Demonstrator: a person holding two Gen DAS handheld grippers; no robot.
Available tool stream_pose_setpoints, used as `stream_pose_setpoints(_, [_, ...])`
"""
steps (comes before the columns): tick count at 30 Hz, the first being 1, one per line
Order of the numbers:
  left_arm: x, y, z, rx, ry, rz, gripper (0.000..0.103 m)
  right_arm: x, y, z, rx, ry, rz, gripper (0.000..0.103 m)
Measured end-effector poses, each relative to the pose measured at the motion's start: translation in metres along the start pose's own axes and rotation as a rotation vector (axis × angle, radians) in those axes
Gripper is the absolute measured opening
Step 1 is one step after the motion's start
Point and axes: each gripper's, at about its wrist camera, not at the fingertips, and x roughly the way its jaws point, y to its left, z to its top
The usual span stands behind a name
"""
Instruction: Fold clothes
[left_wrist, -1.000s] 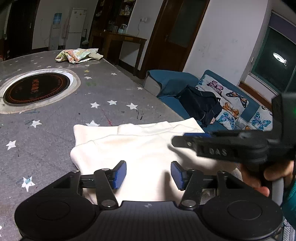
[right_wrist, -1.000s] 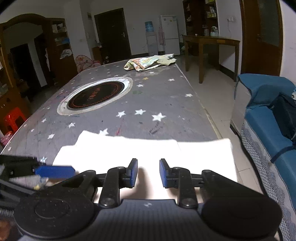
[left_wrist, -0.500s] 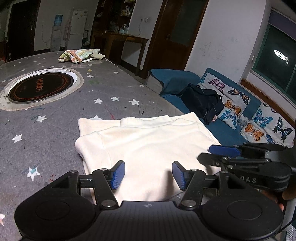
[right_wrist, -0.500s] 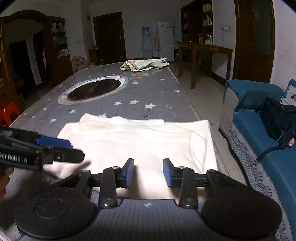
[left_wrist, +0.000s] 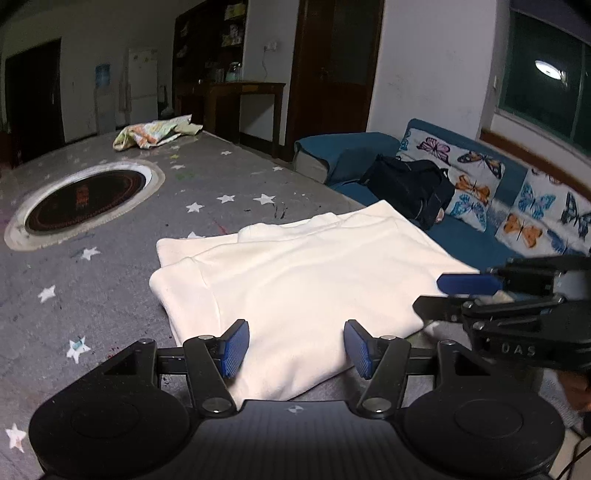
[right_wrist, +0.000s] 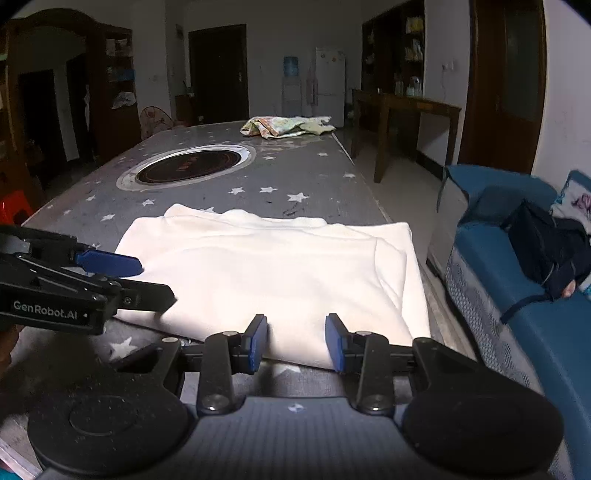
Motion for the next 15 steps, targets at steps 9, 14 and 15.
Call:
stream_pose_setpoints(9, [-0.006,-0.002,-0.001,-0.003,-0.004,0.009,0.063,-0.001,0.002,0.001,0.006,0.004,0.017,0.039])
stream_pose_setpoints(14, [-0.011,0.001,0.003,-0.038,-0.006,0.003,0.067,-0.006,0.003,0.003,0.017,-0.011,0.025,0.041])
stream_pose_setpoints(15, [-0.012,0.001,0.004,-0.045,-0.006,0.000,0.067,-0.006,0.003,0.004,0.017,-0.011,0.025,0.041])
